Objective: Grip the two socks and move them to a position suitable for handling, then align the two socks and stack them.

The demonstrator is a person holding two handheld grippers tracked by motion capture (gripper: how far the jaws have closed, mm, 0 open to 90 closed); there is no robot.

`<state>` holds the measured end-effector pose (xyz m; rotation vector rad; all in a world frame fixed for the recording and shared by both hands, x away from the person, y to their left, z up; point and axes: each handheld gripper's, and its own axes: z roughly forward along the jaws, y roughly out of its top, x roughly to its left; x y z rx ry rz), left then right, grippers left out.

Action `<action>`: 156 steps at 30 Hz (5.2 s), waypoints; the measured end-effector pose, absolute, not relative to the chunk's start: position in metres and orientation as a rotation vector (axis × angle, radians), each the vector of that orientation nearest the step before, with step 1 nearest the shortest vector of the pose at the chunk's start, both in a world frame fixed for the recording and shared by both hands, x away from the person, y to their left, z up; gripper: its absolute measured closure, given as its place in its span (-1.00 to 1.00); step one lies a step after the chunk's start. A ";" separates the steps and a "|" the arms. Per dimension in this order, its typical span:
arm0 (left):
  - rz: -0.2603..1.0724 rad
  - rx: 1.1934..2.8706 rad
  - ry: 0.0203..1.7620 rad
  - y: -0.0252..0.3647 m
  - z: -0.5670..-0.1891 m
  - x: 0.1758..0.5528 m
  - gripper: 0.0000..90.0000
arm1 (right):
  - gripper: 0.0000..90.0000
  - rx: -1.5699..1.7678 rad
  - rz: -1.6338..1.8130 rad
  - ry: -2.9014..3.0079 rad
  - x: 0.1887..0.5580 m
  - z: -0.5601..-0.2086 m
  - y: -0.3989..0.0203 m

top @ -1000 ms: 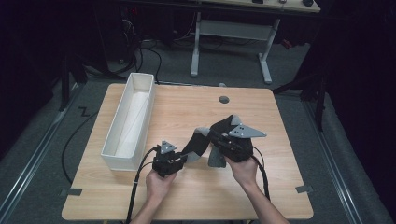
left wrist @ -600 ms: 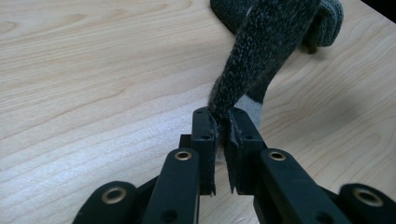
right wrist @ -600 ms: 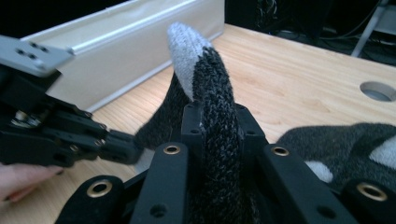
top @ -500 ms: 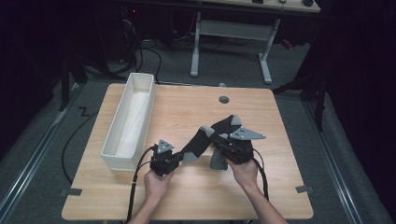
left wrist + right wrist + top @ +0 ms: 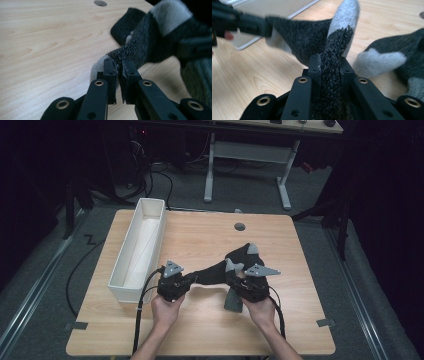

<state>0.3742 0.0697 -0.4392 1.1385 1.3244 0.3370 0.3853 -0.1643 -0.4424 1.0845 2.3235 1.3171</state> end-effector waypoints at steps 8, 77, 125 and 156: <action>0.362 1.118 1.302 0.068 -0.424 0.382 0.86 | 0.68 1.092 1.319 2.389 0.378 -0.459 -0.157; 0.458 1.228 1.329 0.045 -0.451 0.420 0.27 | 0.34 1.066 1.034 2.433 0.365 -0.495 -0.160; 0.347 1.430 1.371 0.010 -0.503 0.386 -0.02 | 0.42 1.014 1.085 2.442 0.353 -0.495 -0.164; 0.431 1.375 1.402 0.067 -0.509 0.352 -0.15 | 0.15 0.991 1.153 2.352 0.360 -0.489 -0.149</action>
